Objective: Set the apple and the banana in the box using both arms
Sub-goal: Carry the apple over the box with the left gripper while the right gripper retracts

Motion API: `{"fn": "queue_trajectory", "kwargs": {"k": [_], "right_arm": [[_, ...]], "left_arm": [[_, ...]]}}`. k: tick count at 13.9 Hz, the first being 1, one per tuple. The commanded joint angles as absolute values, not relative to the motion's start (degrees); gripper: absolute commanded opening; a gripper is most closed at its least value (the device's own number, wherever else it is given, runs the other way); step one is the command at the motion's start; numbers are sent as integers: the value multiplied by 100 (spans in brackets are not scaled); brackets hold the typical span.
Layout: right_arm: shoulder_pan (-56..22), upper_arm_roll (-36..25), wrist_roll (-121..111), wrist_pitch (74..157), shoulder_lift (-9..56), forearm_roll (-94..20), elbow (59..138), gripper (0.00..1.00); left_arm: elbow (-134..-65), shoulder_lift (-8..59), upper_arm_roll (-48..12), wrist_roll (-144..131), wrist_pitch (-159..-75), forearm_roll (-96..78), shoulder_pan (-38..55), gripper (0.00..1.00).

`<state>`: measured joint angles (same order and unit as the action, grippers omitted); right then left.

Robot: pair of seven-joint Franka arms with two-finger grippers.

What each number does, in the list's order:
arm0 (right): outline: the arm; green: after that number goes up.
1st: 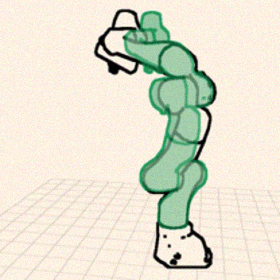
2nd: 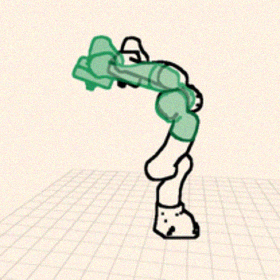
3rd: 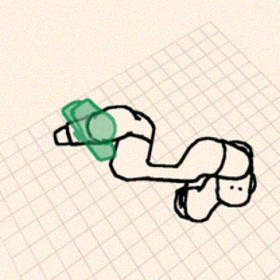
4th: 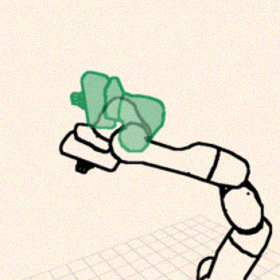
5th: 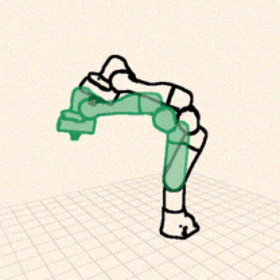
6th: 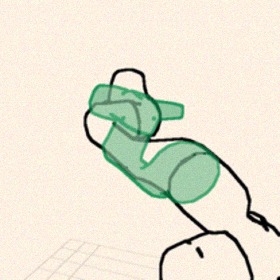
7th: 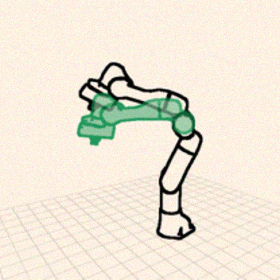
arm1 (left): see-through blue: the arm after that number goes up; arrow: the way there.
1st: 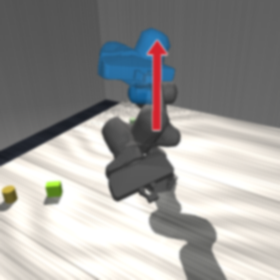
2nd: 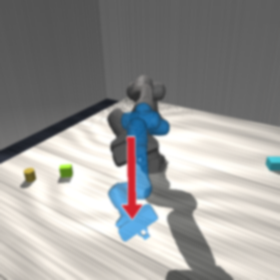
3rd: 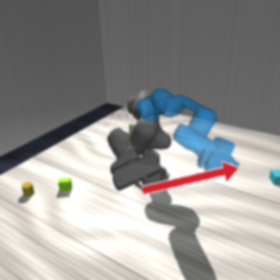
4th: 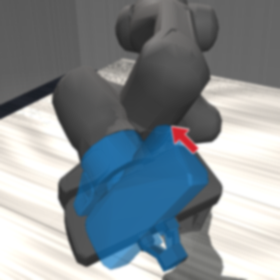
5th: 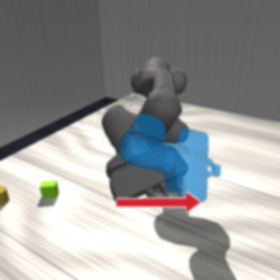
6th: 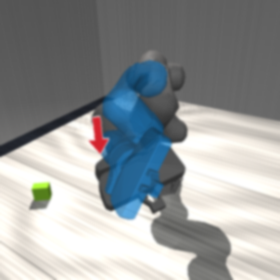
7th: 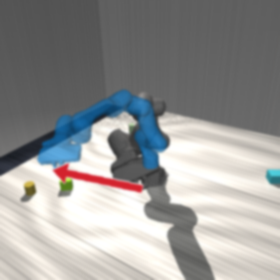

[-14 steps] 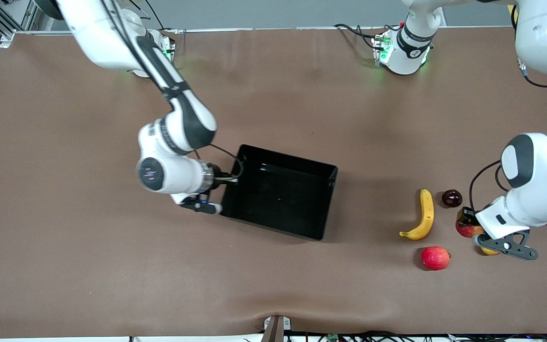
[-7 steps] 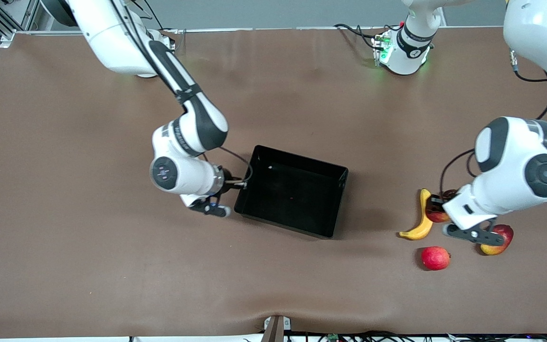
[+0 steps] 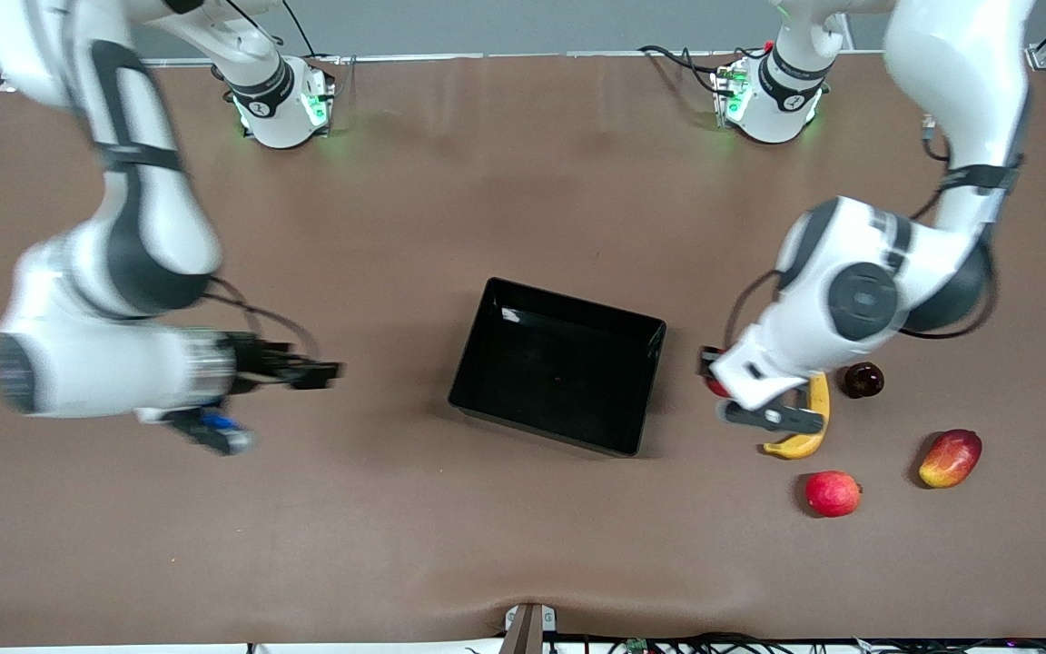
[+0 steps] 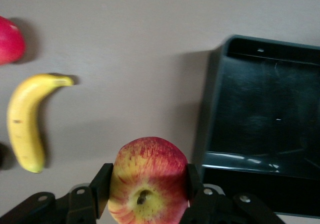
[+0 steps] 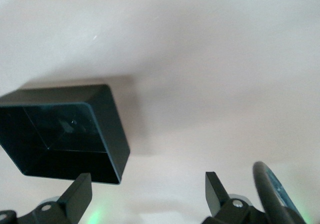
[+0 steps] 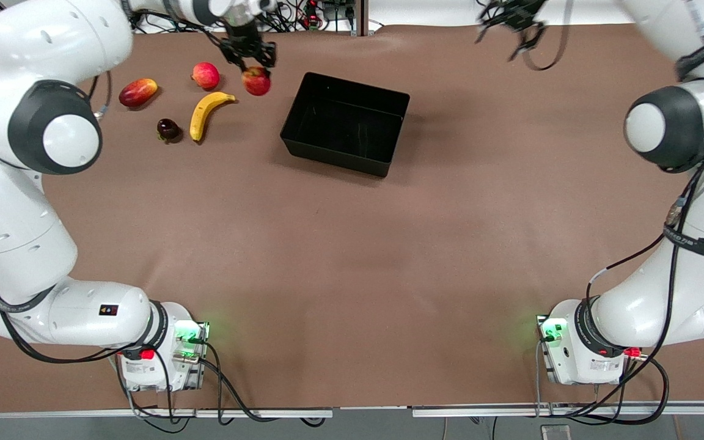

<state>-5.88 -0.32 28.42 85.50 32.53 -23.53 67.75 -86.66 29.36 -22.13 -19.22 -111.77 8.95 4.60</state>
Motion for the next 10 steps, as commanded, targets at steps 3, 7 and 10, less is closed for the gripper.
{"fn": "queue_trajectory", "kwargs": {"k": [3,7,10], "right_arm": [[79,88,2892,7745,2332,-1305,6513,100],[70,114,2769,7032,1049,-642,6714,100],[-35,158,1787,7014,336,252,7433,100]], "left_arm": [[-8719,3111,-2180,-2854,-11653,1203,1176,0],[-8719,3497,-2188,-3839,-11908,1959,1704,0],[-8745,3822,-2188,-4095,-12120,2161,1837,0]]}}
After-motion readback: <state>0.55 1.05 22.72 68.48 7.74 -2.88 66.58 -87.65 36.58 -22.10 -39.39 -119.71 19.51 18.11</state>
